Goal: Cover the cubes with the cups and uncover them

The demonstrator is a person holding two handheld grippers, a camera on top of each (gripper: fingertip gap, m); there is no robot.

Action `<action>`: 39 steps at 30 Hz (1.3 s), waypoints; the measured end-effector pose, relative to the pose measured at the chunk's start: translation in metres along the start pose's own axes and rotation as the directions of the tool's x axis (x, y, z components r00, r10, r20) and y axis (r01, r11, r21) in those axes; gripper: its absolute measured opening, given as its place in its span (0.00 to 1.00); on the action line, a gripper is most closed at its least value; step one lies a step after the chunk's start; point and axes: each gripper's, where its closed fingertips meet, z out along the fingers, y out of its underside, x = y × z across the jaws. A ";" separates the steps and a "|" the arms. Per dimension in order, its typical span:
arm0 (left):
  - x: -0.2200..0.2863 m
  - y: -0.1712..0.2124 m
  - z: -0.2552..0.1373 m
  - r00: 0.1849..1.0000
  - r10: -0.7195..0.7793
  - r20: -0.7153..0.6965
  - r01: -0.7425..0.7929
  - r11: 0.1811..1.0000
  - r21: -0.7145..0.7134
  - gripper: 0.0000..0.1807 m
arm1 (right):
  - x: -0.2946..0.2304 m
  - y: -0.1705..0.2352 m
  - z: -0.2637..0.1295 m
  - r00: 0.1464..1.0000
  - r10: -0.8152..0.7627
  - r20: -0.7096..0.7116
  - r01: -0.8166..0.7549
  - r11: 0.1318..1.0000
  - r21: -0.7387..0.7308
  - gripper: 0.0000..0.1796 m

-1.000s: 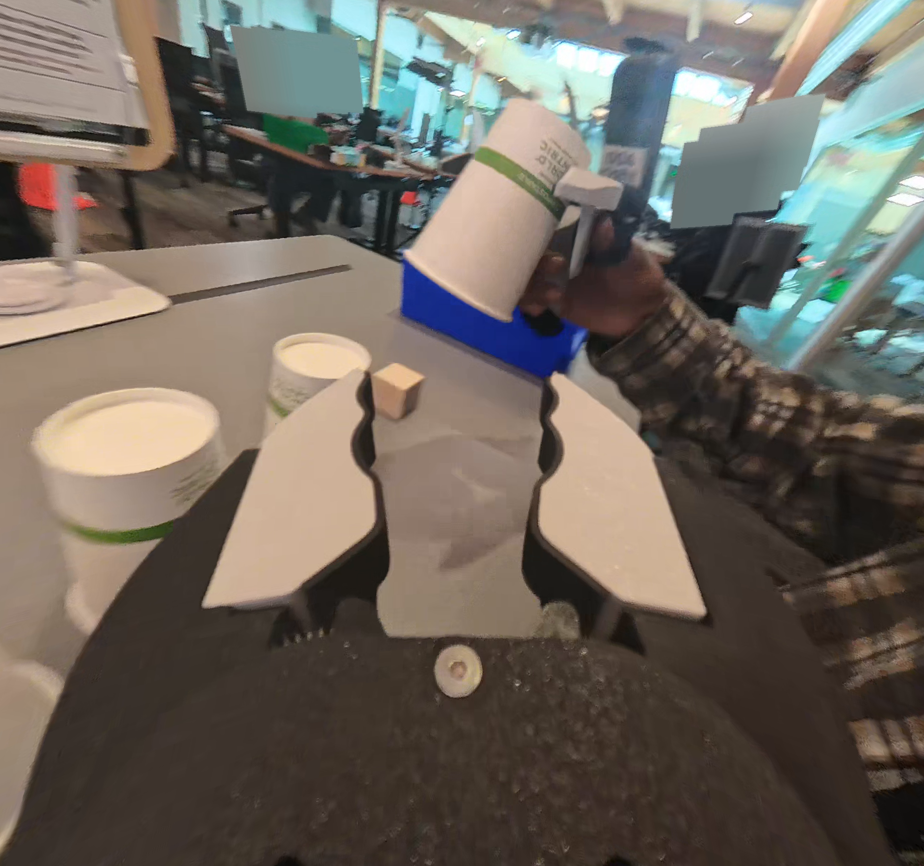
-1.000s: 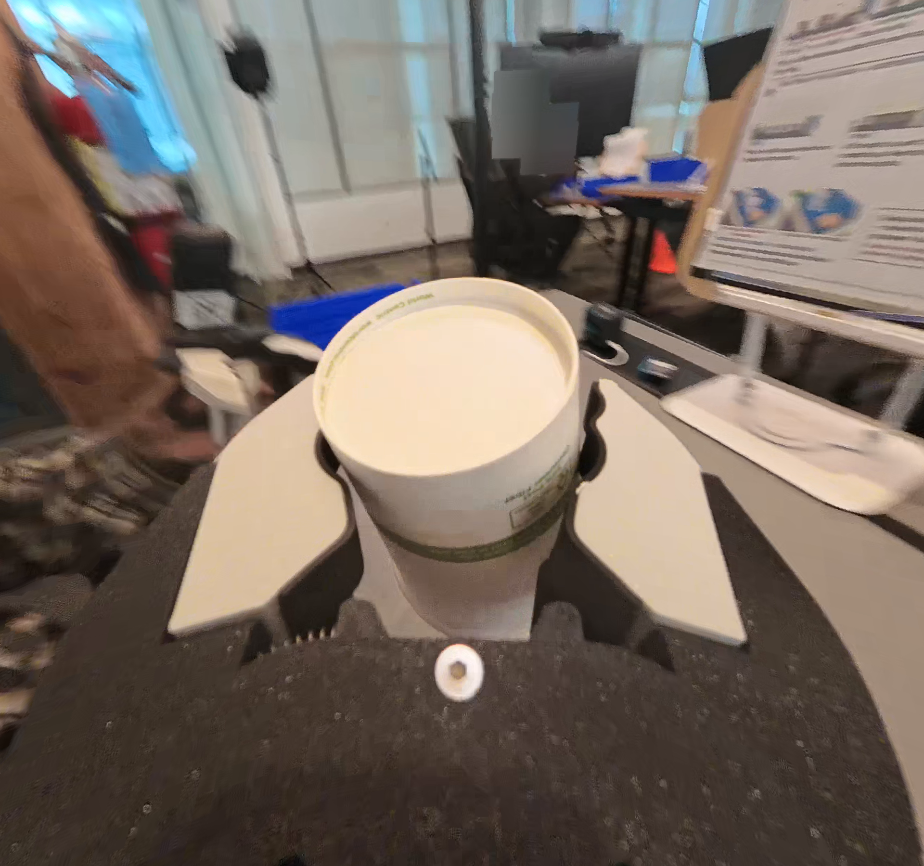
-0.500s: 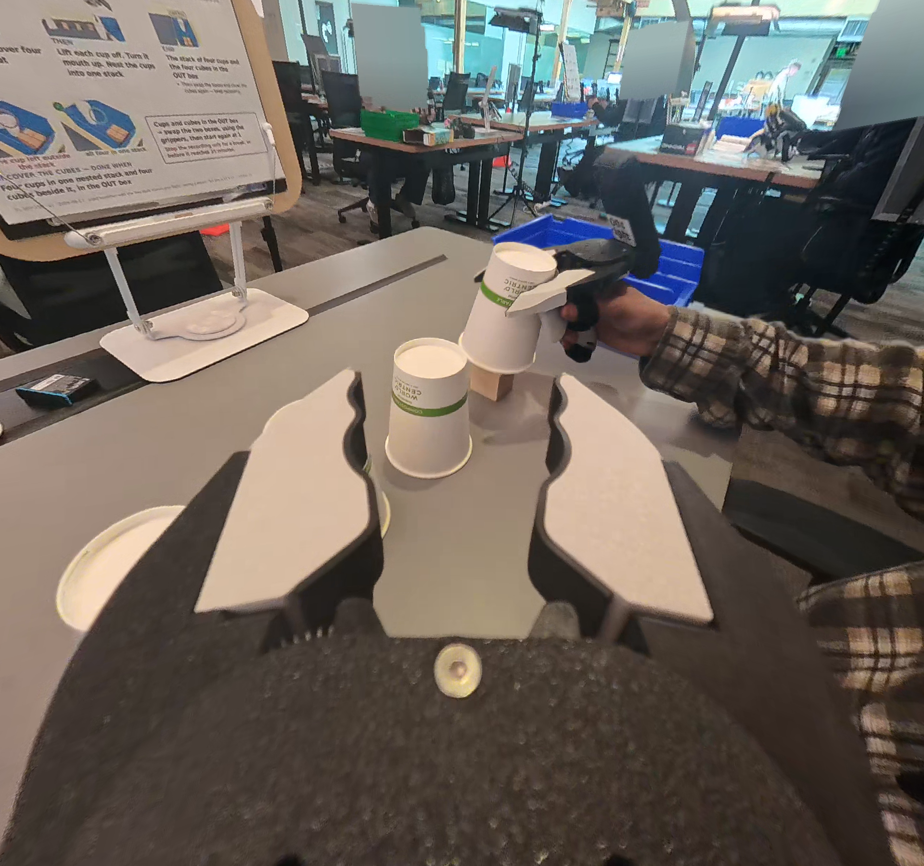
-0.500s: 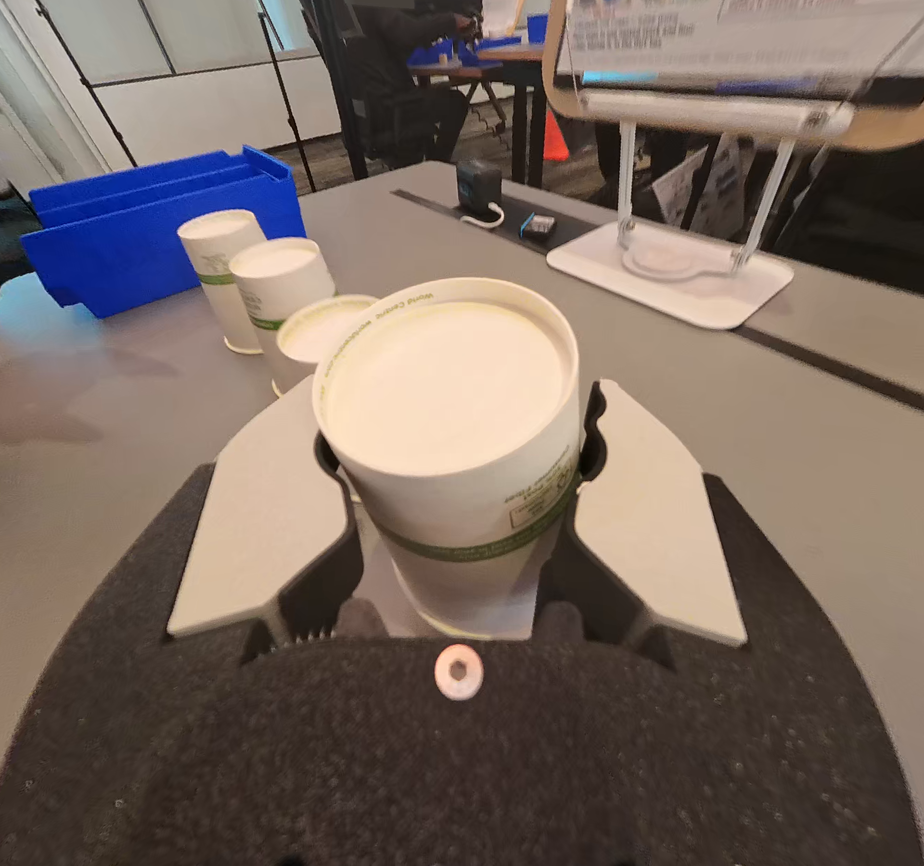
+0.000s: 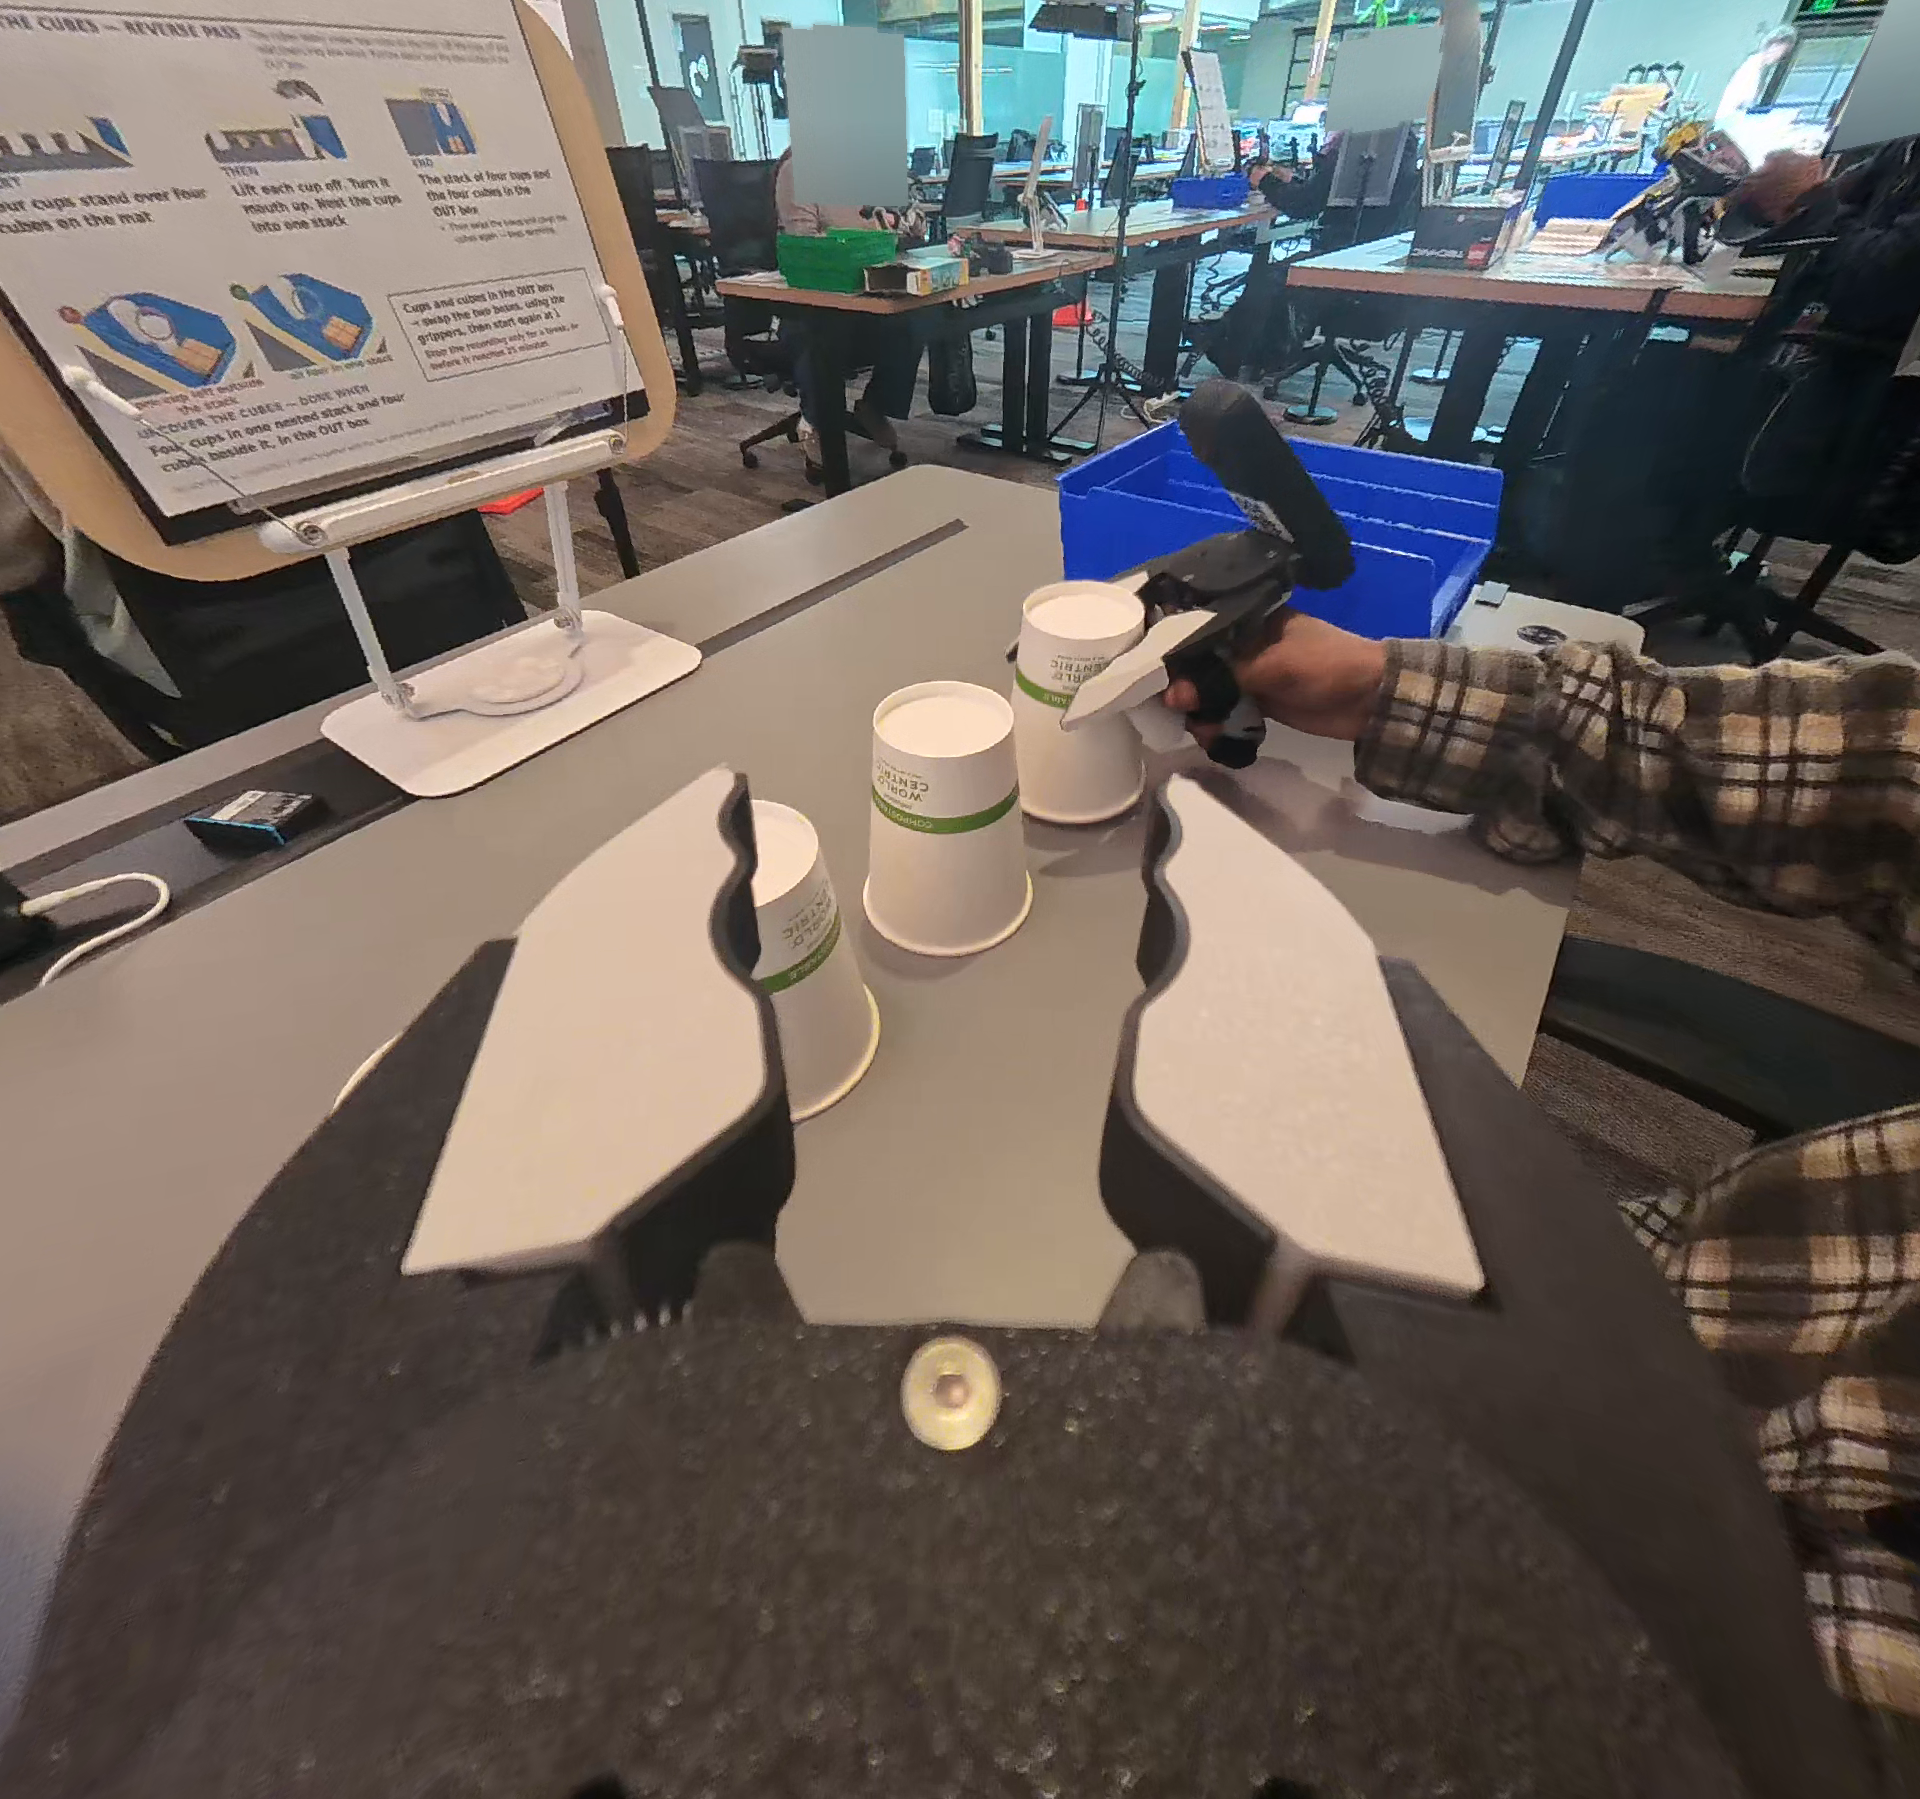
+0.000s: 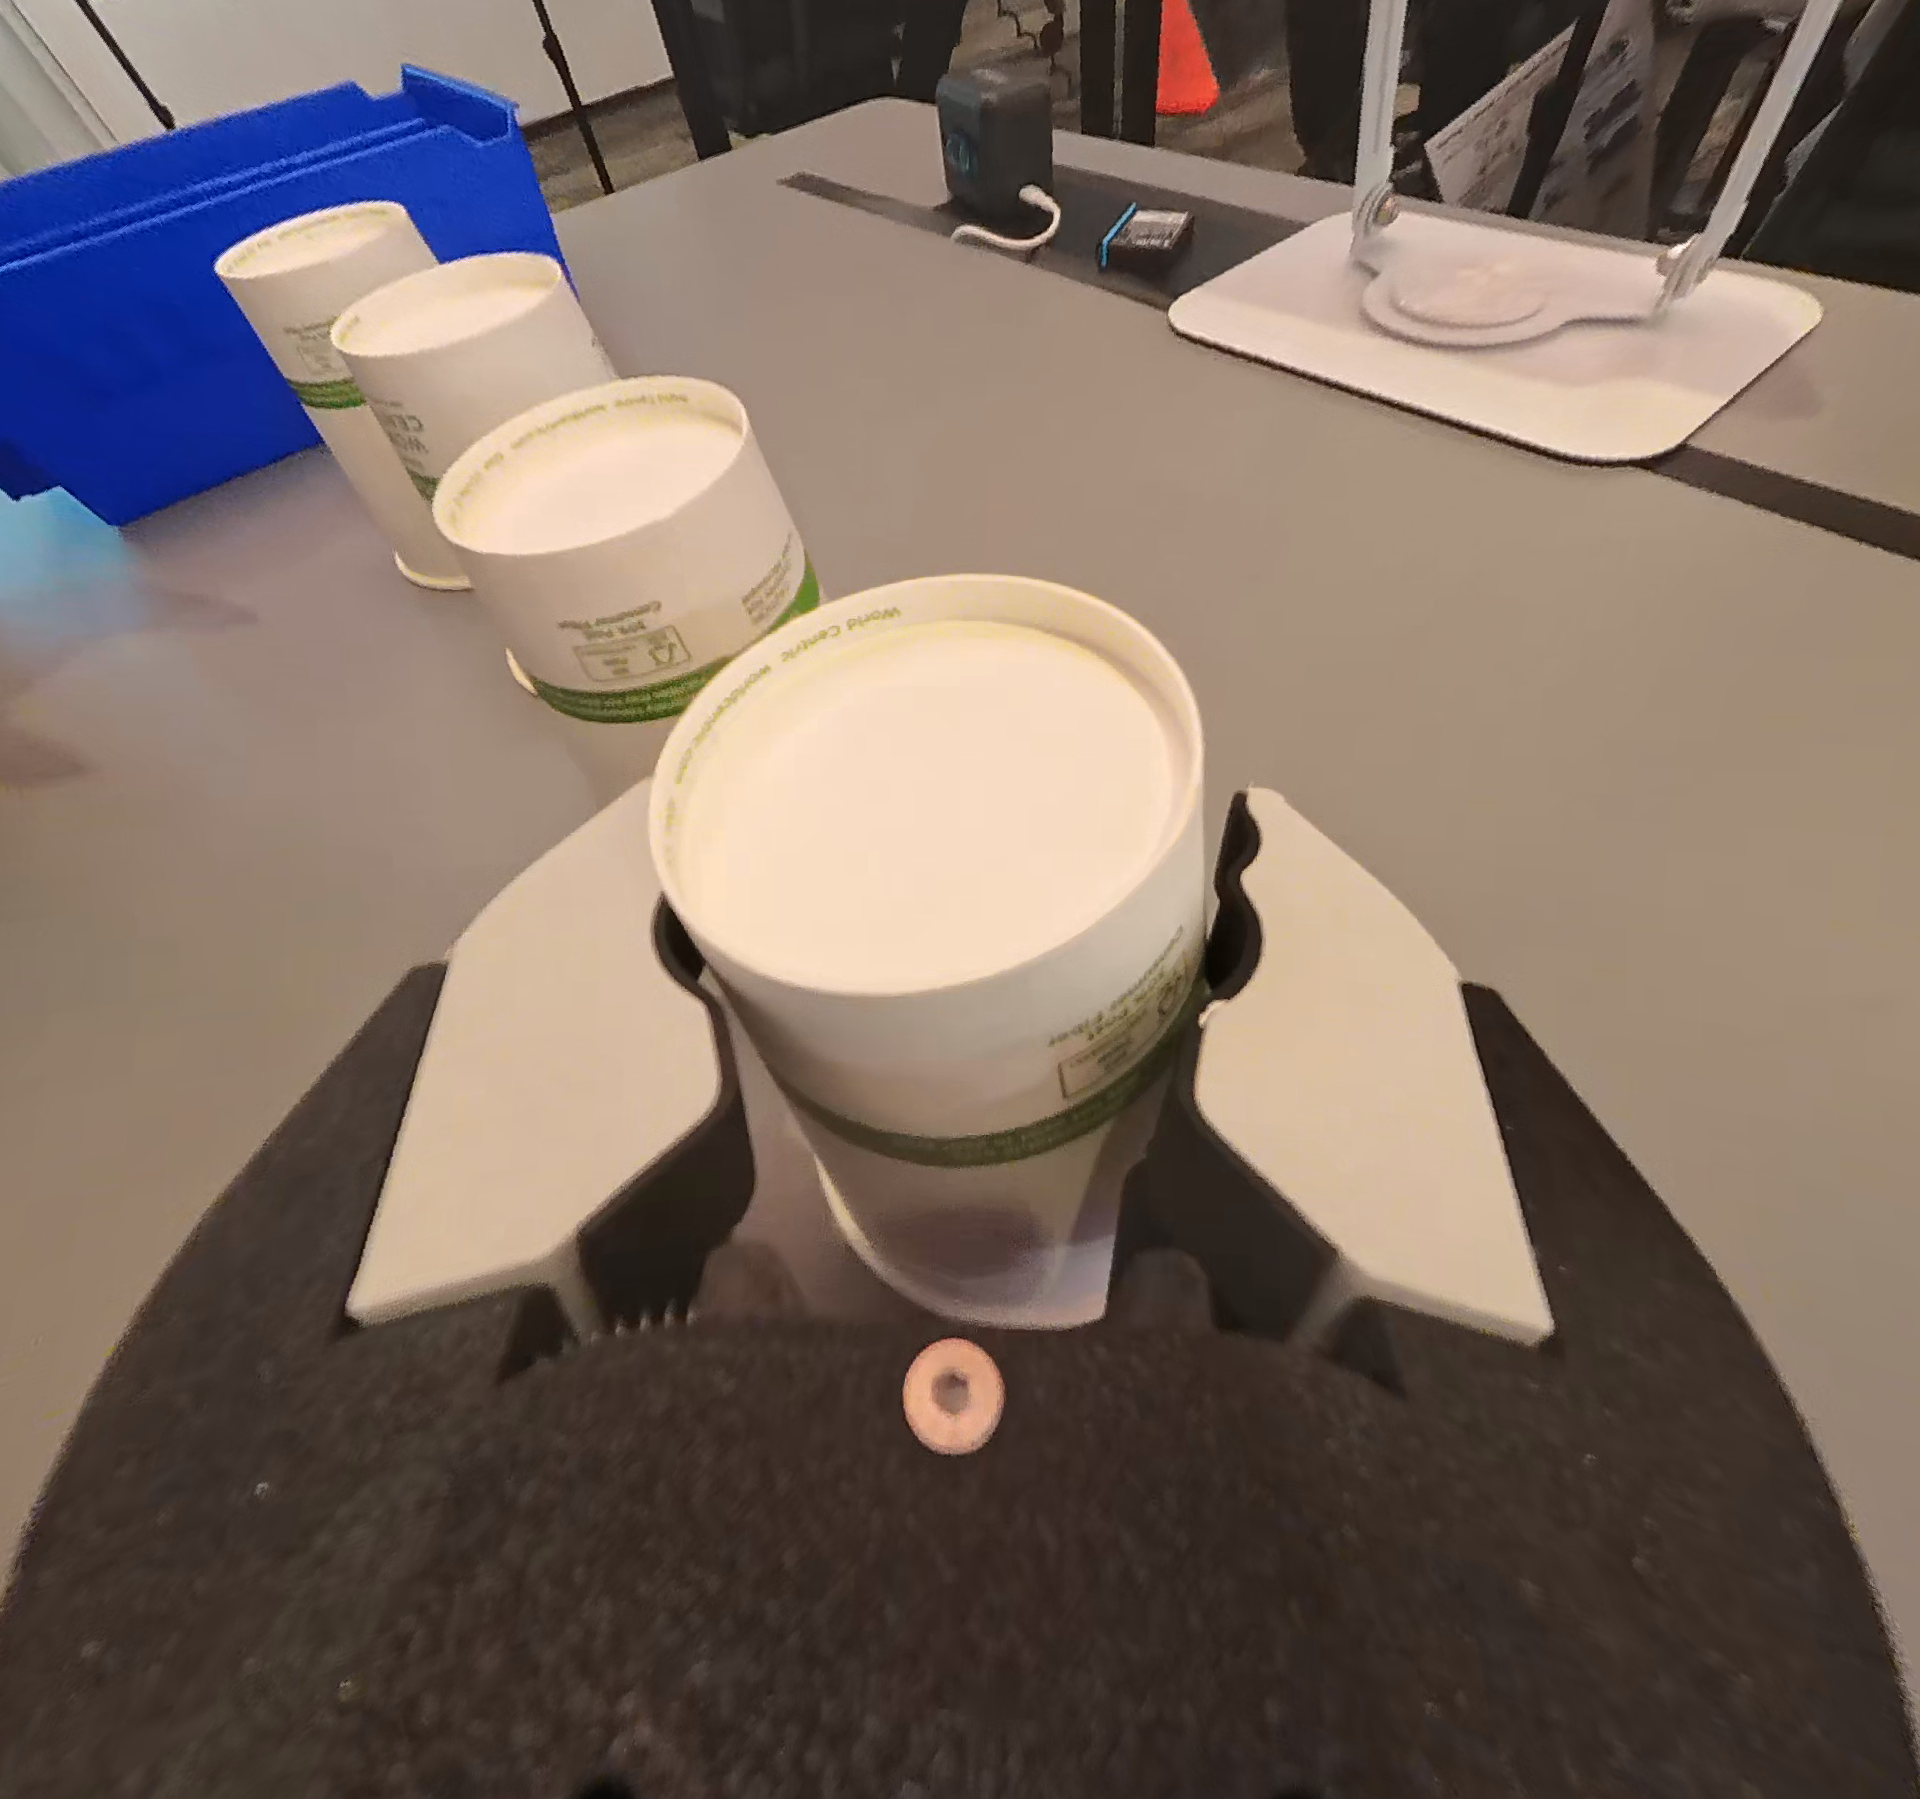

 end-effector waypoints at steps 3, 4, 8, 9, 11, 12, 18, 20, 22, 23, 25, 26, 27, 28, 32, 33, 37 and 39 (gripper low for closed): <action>-0.001 0.001 0.000 1.000 0.003 0.002 -0.003 1.000 -0.006 0.39 | 0.000 0.005 0.001 1.000 0.004 0.003 -0.004 1.000 -0.011 0.53; -0.001 0.002 0.000 1.000 0.006 0.004 -0.006 1.000 -0.009 0.39 | 0.000 0.007 0.002 1.000 0.009 0.005 -0.009 1.000 -0.013 0.53; 0.000 0.005 0.002 1.000 0.010 0.000 -0.010 1.000 -0.024 0.39 | 0.001 0.009 0.000 1.000 0.030 0.008 -0.030 1.000 -0.005 0.54; 0.000 0.005 0.002 1.000 0.013 0.002 -0.013 1.000 -0.027 0.39 | 0.001 0.009 -0.001 0.999 0.034 0.007 -0.034 0.999 -0.003 0.54; -0.001 0.006 0.003 1.000 0.017 0.004 -0.017 0.999 -0.030 0.39 | 0.001 0.010 -0.002 0.999 0.033 0.006 -0.033 0.999 -0.009 0.56; -0.001 0.006 0.003 1.000 0.018 0.004 -0.018 0.999 -0.029 0.39 | 0.002 0.011 -0.002 1.000 0.028 0.001 -0.028 1.000 -0.014 0.60; -0.002 0.006 0.002 1.000 0.015 0.008 -0.015 1.000 -0.027 0.41 | 0.002 0.013 -0.007 0.998 -0.050 -0.035 0.048 0.997 -0.054 0.81; -0.002 0.006 0.002 1.000 0.014 0.004 -0.014 1.000 -0.026 0.41 | 0.001 0.013 -0.011 0.996 -0.077 -0.037 0.075 0.995 -0.071 0.81; -0.001 0.005 0.002 1.000 0.017 0.003 -0.017 1.000 -0.024 0.41 | -0.002 0.011 -0.015 0.995 -0.097 -0.030 0.094 0.992 -0.081 0.81; -0.001 0.005 0.002 1.000 0.019 0.001 -0.019 1.000 -0.024 0.41 | -0.004 0.012 -0.017 0.994 -0.106 -0.026 0.103 0.991 -0.090 0.81; 0.000 0.004 0.001 1.000 0.023 -0.001 -0.023 0.999 -0.023 0.41 | -0.006 0.013 -0.020 0.991 -0.128 -0.025 0.125 0.985 -0.118 0.81; 0.001 0.005 0.001 1.000 0.024 -0.001 -0.024 0.999 -0.025 0.41 | -0.007 0.014 -0.022 0.990 -0.139 -0.021 0.135 0.982 -0.130 0.81; 0.001 0.004 0.001 1.000 0.026 0.000 -0.026 0.999 -0.026 0.41 | -0.008 0.014 -0.025 0.988 -0.150 -0.021 0.146 0.979 -0.141 0.81; 0.000 0.004 0.000 1.000 0.027 0.001 -0.027 0.999 -0.026 0.41 | -0.009 0.013 -0.028 0.986 -0.163 -0.024 0.157 0.976 -0.152 0.81; -0.001 0.002 -0.003 0.999 0.032 0.013 -0.032 0.999 -0.020 0.41 | -0.009 0.011 -0.042 0.980 -0.197 -0.031 0.186 0.961 -0.205 0.81; -0.002 0.003 -0.003 0.999 0.034 0.016 -0.034 0.999 -0.021 0.41 | -0.008 0.010 -0.046 0.977 -0.212 -0.035 0.199 0.954 -0.224 0.81; -0.003 0.008 0.000 0.999 0.043 0.020 -0.042 0.998 -0.044 0.41 | -0.011 0.003 -0.065 0.959 -0.283 -0.032 0.261 0.918 -0.298 0.81; -0.002 0.011 0.002 0.999 0.040 0.012 -0.040 0.997 -0.059 0.42 | -0.014 -0.001 -0.073 0.952 -0.306 -0.019 0.284 0.902 -0.326 0.81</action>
